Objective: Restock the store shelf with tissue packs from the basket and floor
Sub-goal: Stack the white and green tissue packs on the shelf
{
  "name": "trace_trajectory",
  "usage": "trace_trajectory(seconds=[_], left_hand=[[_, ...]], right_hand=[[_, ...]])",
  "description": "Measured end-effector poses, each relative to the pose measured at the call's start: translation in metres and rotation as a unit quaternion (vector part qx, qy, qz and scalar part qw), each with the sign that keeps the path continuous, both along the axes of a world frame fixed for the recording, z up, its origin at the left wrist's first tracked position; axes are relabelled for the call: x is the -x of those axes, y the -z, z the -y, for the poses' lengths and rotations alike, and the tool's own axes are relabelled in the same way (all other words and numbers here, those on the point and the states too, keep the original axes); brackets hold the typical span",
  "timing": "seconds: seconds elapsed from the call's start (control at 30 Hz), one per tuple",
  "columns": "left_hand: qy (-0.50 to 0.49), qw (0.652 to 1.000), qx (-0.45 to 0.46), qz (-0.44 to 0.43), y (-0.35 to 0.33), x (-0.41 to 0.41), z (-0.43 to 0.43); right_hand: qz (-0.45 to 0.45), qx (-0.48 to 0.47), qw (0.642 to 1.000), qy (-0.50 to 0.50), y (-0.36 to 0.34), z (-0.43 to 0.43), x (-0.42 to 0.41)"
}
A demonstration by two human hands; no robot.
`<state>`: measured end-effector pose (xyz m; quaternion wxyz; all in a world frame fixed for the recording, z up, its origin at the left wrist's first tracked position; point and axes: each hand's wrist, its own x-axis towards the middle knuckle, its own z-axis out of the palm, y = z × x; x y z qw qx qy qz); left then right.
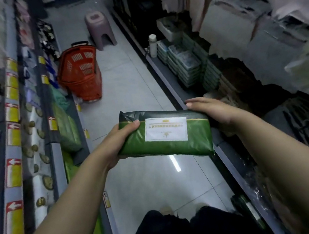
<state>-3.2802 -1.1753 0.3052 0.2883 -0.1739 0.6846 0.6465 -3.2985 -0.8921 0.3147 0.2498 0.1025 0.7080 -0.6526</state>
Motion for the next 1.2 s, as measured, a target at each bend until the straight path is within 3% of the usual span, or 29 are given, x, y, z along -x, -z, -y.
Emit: trace_trajectory(seconds=[0.1, 0.37, 0.53, 0.67, 0.73, 0.83, 0.9, 0.97, 1.07, 1.13, 1.2], left_hand=[[-0.099, 0.995, -0.009, 0.001, -0.011, -0.012, 0.003], [-0.289, 0.953, -0.036, -0.081, -0.075, -0.044, 0.002], [-0.341, 0.929, -0.007, -0.144, -0.118, -0.085, -0.007], [-0.479, 0.855, 0.023, -0.198, -0.137, -0.111, -0.017], [-0.539, 0.811, 0.023, -0.225, -0.142, -0.117, -0.024], [-0.584, 0.772, -0.006, -0.251, -0.143, -0.119, -0.046], [-0.577, 0.772, -0.007, -0.265, -0.135, -0.118, -0.062], [-0.546, 0.798, 0.007, -0.254, -0.133, -0.122, -0.069], [-0.463, 0.862, 0.071, -0.194, -0.149, -0.142, -0.057], [-0.463, 0.852, 0.123, -0.21, -0.173, -0.16, -0.037], [-0.455, 0.832, 0.182, -0.26, -0.204, -0.18, -0.014]], right_hand=[[0.023, 0.13, 0.981, 0.139, -0.002, 0.016, 0.009], [-0.059, 0.076, 0.993, -0.071, -0.058, 0.056, 0.021], [-0.095, 0.133, 0.977, -0.137, -0.105, 0.072, 0.025], [-0.088, 0.215, 0.967, -0.1, -0.113, 0.094, 0.014], [-0.032, 0.278, 0.959, -0.047, -0.112, 0.104, 0.001], [0.076, 0.317, 0.937, -0.129, -0.11, 0.121, -0.033], [0.094, 0.332, 0.91, -0.232, -0.108, 0.132, -0.05], [0.095, 0.364, 0.891, -0.253, -0.112, 0.138, -0.05], [0.008, 0.316, 0.914, -0.253, -0.127, 0.141, -0.026], [-0.077, 0.269, 0.899, -0.337, -0.144, 0.14, -0.01], [-0.151, 0.187, 0.856, -0.458, -0.169, 0.143, -0.004]])
